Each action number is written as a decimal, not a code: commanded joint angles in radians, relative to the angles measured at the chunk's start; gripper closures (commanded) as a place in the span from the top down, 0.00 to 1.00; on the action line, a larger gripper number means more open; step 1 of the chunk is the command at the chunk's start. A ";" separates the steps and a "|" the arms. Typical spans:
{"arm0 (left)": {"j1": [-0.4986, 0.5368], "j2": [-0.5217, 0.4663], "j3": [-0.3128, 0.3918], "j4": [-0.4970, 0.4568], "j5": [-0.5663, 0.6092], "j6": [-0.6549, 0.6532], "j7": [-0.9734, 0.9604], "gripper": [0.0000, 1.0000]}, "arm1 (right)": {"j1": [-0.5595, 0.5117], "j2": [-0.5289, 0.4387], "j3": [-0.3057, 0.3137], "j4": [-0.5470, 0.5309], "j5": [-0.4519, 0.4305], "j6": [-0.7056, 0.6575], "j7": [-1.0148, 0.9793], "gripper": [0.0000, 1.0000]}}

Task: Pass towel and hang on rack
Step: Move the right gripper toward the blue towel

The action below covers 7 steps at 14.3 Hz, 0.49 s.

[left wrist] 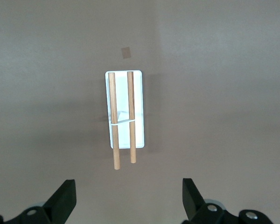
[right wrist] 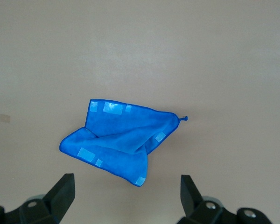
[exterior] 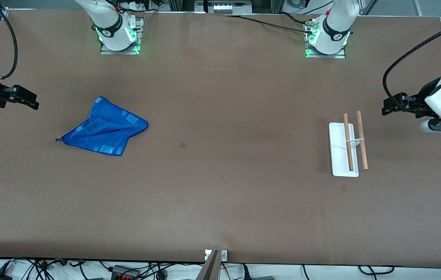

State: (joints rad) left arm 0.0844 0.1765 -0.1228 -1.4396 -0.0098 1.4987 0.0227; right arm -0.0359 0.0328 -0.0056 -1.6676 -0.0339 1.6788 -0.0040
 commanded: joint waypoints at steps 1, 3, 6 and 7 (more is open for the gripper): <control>0.012 0.005 -0.006 0.013 -0.024 0.011 -0.003 1.00 | 0.004 0.001 0.001 0.009 0.012 -0.010 0.002 1.00; 0.012 0.005 0.002 0.012 -0.029 0.011 -0.004 1.00 | 0.004 0.004 0.001 0.009 0.012 -0.010 0.001 1.00; 0.040 0.006 0.003 0.015 -0.050 0.011 -0.003 1.00 | 0.002 0.009 0.001 0.009 0.011 -0.011 -0.007 1.00; 0.037 0.008 0.003 0.013 -0.050 0.011 -0.004 1.00 | 0.002 0.010 0.001 0.009 0.012 -0.011 -0.010 1.00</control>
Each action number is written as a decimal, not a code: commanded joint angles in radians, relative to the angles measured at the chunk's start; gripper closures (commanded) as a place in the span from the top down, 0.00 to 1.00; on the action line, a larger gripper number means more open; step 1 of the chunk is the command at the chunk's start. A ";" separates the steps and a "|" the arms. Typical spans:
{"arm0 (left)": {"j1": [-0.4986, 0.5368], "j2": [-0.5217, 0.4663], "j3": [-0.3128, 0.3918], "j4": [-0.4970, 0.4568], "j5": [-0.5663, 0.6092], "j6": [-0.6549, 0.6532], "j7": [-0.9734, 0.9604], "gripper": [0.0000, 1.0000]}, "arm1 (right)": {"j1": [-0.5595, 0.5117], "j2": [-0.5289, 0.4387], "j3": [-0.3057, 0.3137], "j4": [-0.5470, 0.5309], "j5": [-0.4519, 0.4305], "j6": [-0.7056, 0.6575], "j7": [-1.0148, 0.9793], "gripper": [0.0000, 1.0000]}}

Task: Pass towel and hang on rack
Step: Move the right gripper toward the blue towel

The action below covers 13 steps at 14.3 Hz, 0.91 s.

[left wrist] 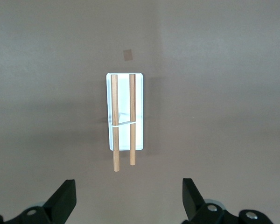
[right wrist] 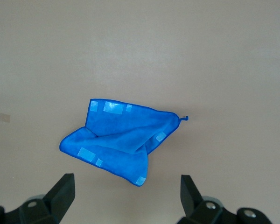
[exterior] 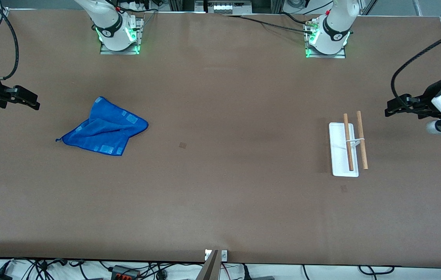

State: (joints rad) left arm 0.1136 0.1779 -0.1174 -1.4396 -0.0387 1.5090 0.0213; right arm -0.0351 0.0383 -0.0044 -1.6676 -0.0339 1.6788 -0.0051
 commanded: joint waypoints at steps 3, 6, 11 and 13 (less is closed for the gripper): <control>0.011 0.006 -0.002 0.015 -0.021 0.000 -0.001 1.00 | 0.003 0.008 0.001 0.009 0.012 -0.013 -0.012 1.00; 0.005 0.005 -0.004 0.016 -0.020 0.000 -0.006 1.00 | 0.004 0.009 0.001 0.009 0.012 -0.010 -0.012 1.00; 0.003 0.005 -0.008 0.016 -0.010 0.000 -0.006 1.00 | 0.006 0.057 0.001 0.012 0.012 -0.001 -0.012 1.00; 0.003 0.006 -0.008 0.016 -0.009 0.000 -0.006 1.00 | 0.004 0.087 0.001 0.012 0.012 0.009 -0.012 1.00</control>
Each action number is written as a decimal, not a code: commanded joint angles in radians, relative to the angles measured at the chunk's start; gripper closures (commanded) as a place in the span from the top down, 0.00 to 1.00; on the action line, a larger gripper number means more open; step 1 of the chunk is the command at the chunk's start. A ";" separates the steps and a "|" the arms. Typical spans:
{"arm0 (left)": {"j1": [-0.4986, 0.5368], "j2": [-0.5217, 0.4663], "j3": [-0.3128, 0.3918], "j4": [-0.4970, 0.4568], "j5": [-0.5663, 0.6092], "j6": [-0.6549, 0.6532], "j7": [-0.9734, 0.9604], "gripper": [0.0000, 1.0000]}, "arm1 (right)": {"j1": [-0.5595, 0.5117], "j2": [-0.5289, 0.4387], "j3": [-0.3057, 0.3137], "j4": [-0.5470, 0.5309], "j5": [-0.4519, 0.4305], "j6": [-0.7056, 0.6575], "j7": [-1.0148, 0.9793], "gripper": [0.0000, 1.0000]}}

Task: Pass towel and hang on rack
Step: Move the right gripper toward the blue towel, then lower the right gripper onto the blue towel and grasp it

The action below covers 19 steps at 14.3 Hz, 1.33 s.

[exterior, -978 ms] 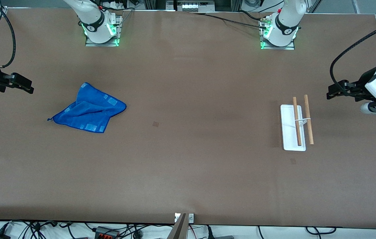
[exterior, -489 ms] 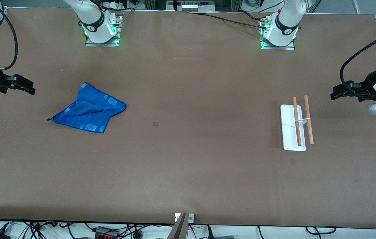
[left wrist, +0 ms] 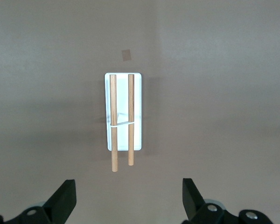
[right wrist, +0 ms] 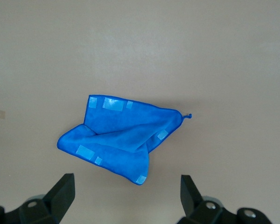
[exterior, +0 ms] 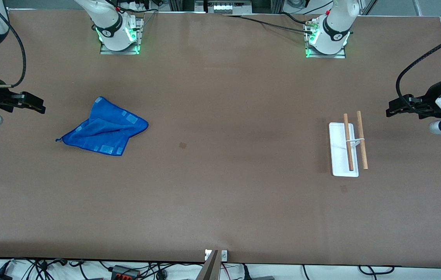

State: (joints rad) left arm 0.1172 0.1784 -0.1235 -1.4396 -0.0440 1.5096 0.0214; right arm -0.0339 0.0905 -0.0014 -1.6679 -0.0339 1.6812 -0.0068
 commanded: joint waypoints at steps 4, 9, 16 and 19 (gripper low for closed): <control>-0.001 0.004 -0.002 0.018 -0.004 0.000 -0.006 1.00 | 0.005 0.081 -0.002 0.013 0.034 0.018 -0.008 1.00; 0.001 0.006 -0.002 0.018 -0.007 0.000 -0.006 1.00 | 0.037 0.161 0.000 0.014 0.062 0.028 -0.013 1.00; -0.002 0.004 -0.002 0.018 -0.002 0.000 -0.006 1.00 | 0.092 0.190 0.003 -0.018 0.060 0.014 -0.120 1.00; -0.004 0.006 -0.004 0.018 0.000 0.001 -0.006 1.00 | 0.080 0.242 0.003 -0.039 0.060 0.025 -0.365 1.00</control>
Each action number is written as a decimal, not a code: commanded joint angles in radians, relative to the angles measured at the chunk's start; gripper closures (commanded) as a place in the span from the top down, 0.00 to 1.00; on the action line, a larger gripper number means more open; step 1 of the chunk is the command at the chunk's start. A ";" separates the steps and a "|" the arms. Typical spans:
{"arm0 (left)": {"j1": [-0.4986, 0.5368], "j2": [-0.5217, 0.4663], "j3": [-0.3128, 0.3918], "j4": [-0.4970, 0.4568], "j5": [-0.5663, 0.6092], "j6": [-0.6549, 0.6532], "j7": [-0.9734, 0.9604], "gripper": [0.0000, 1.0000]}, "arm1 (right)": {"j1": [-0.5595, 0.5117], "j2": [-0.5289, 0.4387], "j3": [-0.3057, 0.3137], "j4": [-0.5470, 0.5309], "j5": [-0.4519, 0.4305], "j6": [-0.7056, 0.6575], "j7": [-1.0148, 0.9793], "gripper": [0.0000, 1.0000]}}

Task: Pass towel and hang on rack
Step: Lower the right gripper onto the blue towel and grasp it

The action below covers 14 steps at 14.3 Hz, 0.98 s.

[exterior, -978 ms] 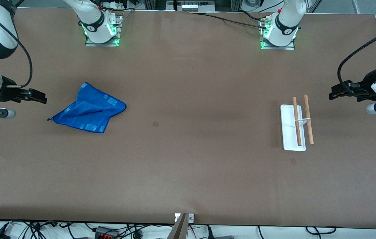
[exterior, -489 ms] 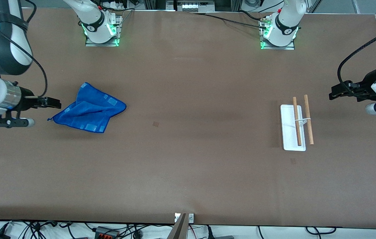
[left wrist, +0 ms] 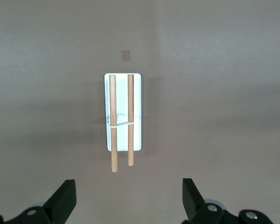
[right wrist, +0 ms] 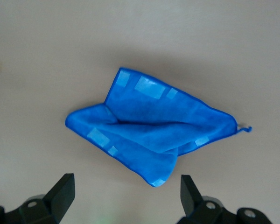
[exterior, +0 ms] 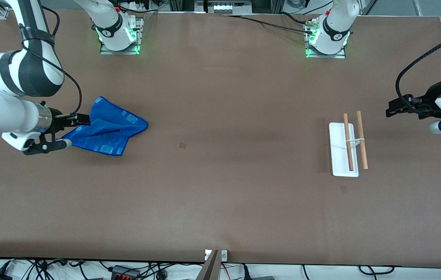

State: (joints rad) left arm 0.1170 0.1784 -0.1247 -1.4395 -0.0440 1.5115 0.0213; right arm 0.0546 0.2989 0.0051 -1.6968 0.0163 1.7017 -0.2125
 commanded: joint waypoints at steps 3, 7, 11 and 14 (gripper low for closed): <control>-0.004 0.006 -0.003 0.017 0.000 -0.001 -0.006 1.00 | -0.015 0.080 -0.008 -0.008 0.005 0.018 -0.416 1.00; -0.004 0.006 -0.004 0.017 0.003 -0.001 -0.006 1.00 | -0.012 0.135 -0.008 -0.032 -0.002 0.067 -0.487 1.00; -0.002 0.006 -0.004 0.017 0.003 -0.001 -0.006 1.00 | 0.002 0.154 -0.007 -0.110 -0.002 0.162 -0.658 1.00; 0.003 0.004 -0.004 0.017 0.001 -0.001 -0.006 1.00 | 0.004 0.155 -0.007 -0.174 -0.001 0.278 -0.819 1.00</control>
State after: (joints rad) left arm 0.1170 0.1784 -0.1266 -1.4395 -0.0440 1.5120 0.0213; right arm 0.0557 0.4777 -0.0011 -1.8069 0.0157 1.9161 -0.9324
